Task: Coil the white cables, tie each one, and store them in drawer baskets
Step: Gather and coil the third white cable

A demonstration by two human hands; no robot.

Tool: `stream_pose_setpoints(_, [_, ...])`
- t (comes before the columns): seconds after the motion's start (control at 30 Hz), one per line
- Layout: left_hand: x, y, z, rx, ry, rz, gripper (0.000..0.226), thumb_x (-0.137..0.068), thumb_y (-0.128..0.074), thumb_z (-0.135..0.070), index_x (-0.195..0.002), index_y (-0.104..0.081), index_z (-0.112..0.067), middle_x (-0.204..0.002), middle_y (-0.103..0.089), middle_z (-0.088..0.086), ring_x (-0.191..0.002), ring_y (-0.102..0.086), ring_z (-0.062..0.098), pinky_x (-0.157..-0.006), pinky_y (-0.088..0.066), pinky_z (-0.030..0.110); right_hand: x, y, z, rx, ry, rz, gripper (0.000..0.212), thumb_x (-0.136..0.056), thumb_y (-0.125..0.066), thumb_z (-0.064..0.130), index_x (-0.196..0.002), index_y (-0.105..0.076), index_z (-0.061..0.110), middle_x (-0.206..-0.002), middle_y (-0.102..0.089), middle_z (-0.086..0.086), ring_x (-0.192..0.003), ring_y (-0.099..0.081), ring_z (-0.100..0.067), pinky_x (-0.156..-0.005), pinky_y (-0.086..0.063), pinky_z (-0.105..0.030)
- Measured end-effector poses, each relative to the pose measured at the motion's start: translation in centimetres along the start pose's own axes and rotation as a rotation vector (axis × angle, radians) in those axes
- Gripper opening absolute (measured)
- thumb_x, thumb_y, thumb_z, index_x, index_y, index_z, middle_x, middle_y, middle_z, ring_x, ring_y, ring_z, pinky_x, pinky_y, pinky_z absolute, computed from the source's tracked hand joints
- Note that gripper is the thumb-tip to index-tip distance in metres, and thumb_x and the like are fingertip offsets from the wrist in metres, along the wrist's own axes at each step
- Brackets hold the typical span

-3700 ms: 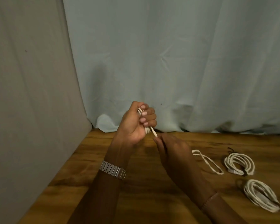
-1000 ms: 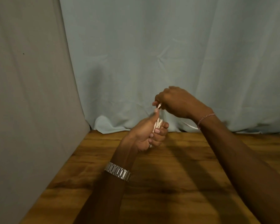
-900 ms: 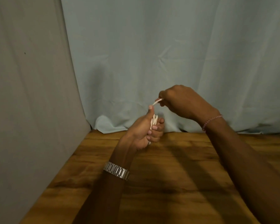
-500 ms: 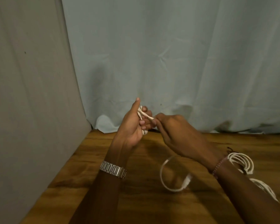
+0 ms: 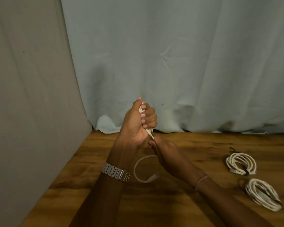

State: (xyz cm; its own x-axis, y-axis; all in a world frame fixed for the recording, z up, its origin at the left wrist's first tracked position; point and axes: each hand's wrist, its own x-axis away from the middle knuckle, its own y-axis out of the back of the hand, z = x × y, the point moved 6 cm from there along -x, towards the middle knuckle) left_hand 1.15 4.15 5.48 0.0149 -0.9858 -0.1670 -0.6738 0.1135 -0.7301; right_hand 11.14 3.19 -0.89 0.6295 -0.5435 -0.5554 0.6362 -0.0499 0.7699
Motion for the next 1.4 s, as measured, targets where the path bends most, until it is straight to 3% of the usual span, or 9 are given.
stream_pose_setpoints(0.07, [0.1,-0.1,0.0,-0.025,0.011,0.007,0.047,-0.106,-0.033,-0.035,-0.062,-0.038,-0.02,-0.04,-0.027,-0.007,-0.029,-0.023,0.003,-0.03,-0.016,0.014,-0.5,0.3,-0.6,0.077,0.018,0.021,0.058,-0.102,-0.016,0.059,-0.102,-0.052,0.013,-0.087,-0.059,-0.005,-0.072,-0.052,-0.021,-0.064,-0.044,-0.042])
stream_pose_setpoints(0.2, [0.2,-0.4,1.0,-0.112,0.144,0.079,0.052,-0.104,-0.033,-0.033,-0.055,-0.043,-0.02,-0.04,-0.027,-0.006,-0.027,-0.024,0.004,-0.03,-0.016,0.012,-3.4,0.2,-2.5,0.251,0.098,0.195,0.043,-0.104,-0.031,0.036,-0.113,-0.061,0.006,-0.108,-0.063,-0.014,-0.092,-0.056,-0.023,-0.08,-0.048,-0.037])
stream_pose_setpoints(0.3, [0.8,-0.7,1.7,-0.214,0.299,0.194,0.045,-0.098,-0.039,-0.034,-0.055,-0.047,-0.021,-0.039,-0.029,-0.007,-0.027,-0.024,0.002,-0.031,-0.016,0.01,-5.8,0.6,-3.0,0.334,0.214,0.272,0.042,-0.102,-0.035,0.038,-0.122,-0.065,0.017,-0.124,-0.067,-0.007,-0.11,-0.062,-0.025,-0.095,-0.047,-0.033])
stream_pose_setpoints(0.43, [2.0,-1.0,3.0,-0.373,0.496,0.314,0.037,-0.094,-0.043,-0.042,-0.063,-0.045,-0.023,-0.041,-0.03,-0.009,-0.029,-0.023,0.0,-0.034,-0.013,0.008,-7.7,4.3,-1.5,0.462,0.338,0.225,0.019,-0.098,-0.057,0.018,-0.103,-0.073,0.007,-0.109,-0.073,-0.011,-0.103,-0.065,-0.031,-0.096,-0.031,-0.018])
stream_pose_setpoints(0.57, [2.2,-0.3,3.7,-0.461,0.594,0.283,0.041,-0.093,-0.044,-0.048,-0.063,-0.047,-0.021,-0.042,-0.031,-0.009,-0.03,-0.026,-0.001,-0.033,-0.012,0.011,-9.7,6.6,-1.6,0.652,0.436,0.169,0.026,-0.093,-0.046,0.029,-0.086,-0.069,0.018,-0.084,-0.069,0.002,-0.083,-0.066,-0.024,-0.091,-0.051,-0.039])
stream_pose_setpoints(0.77, [1.1,0.7,3.5,-0.607,0.427,0.057,0.055,-0.101,-0.033,-0.062,-0.072,-0.044,-0.017,-0.048,-0.029,-0.007,-0.033,-0.024,0.002,-0.032,-0.018,0.012,-10.5,9.4,-0.3,0.794,0.207,0.253,0.016,-0.096,-0.061,0.032,-0.093,-0.07,0.02,-0.094,-0.066,-0.002,-0.095,-0.061,-0.022,-0.063,-0.043,-0.033])
stream_pose_setpoints(0.93, [1.0,0.6,2.7,-0.801,0.244,-0.024,0.058,-0.099,-0.025,-0.068,-0.076,-0.043,-0.019,-0.052,-0.033,-0.006,-0.04,-0.025,0.005,-0.036,-0.019,0.018,-9.7,10.2,0.7,0.804,0.054,0.164,0.021,-0.094,-0.068,0.035,-0.103,-0.073,0.018,-0.1,-0.069,-0.007,-0.096,-0.065,-0.025,-0.068,-0.049,-0.035])
stream_pose_setpoints(1.13, [0.5,0.9,1.8,-0.958,0.059,-0.129,0.057,-0.098,-0.019,-0.069,-0.073,-0.039,-0.022,-0.053,-0.036,-0.006,-0.043,-0.029,0.006,-0.042,-0.023,0.021,-8.6,11.1,2.5,0.571,-0.112,0.185,0.017,-0.09,-0.075,0.02,-0.107,-0.074,0.019,-0.101,-0.073,-0.005,-0.089,-0.068,-0.021,-0.08,-0.059,-0.038])
stream_pose_setpoints(1.4, [0.2,1.0,0.7,-0.868,-0.126,-0.184,0.056,-0.101,-0.039,-0.06,-0.065,-0.049,-0.019,-0.049,-0.046,-0.006,-0.041,-0.037,0.007,-0.042,-0.028,0.021,-4.9,11.0,2.8,-0.108,-0.435,0.155,0.008,-0.08,-0.083,0.02,-0.087,-0.079,0.021,-0.072,-0.077,0.005,-0.063,-0.072,-0.007,-0.058,-0.055,-0.021])
